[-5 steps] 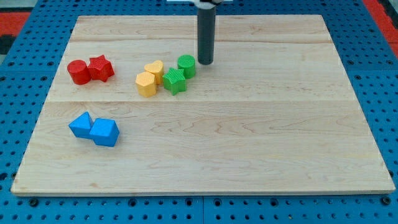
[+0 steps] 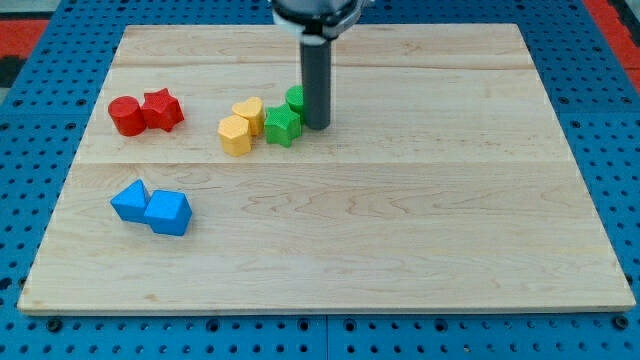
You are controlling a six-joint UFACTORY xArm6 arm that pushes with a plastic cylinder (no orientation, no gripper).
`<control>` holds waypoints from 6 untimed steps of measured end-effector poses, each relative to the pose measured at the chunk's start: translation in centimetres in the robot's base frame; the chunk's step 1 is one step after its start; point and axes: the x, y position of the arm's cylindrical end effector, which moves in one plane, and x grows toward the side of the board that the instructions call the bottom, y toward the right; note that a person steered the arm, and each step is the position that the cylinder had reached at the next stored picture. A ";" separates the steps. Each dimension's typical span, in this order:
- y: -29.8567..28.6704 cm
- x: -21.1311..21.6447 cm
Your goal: Push the green circle to the top of the heart
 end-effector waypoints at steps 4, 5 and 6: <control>1.6 -1.4; -6.5 -0.9; -9.8 -1.9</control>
